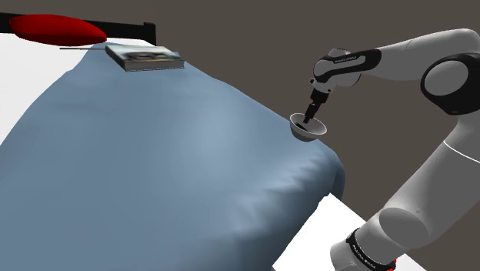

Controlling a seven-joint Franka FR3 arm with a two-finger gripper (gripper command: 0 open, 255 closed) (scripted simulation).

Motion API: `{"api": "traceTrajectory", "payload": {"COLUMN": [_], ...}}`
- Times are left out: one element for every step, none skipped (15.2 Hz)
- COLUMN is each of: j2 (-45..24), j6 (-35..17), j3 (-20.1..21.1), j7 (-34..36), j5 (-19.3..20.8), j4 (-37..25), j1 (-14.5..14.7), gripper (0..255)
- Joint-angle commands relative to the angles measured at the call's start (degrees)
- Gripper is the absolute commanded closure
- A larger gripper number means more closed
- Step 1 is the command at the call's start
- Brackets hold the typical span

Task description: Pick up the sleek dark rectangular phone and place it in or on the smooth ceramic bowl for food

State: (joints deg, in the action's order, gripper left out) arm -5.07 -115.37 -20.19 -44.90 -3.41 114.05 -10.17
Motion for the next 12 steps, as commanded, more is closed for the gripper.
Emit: {"api": "traceTrajectory", "payload": {"j2": [0.53,0.98,1.35,1.59,1.59,1.6,1.59,1.59,1.59,1.59,1.59,1.59], "j6": [1.85,3.7,5.57,7.04,7.04,7.04,7.04,7.04,7.04,7.04,7.04,7.04], "j3": [-0.03,-0.06,-0.09,-0.11,-0.11,-0.11,-0.11,-0.11,-0.11,-0.11,-0.11,-0.11], "j7": [0.17,0.32,0.44,0.52,0.52,0.52,0.52,0.52,0.52,0.52,0.52,0.52], "j5": [0.25,0.46,0.63,0.74,0.74,0.75,0.74,0.74,0.74,0.74,0.74,0.74], "j4": [-1.36,-2.79,-4.31,-5.57,-5.57,-5.56,-5.57,-5.57,-5.57,-5.57,-5.57,-5.57], "j1": [0.01,0.02,0.01,0.01,0.01,0.01,0.01,0.01,0.01,0.01,0.01,0.01], "gripper": [0,0,0,0,0,0,0,0,0,0,0,0]}}
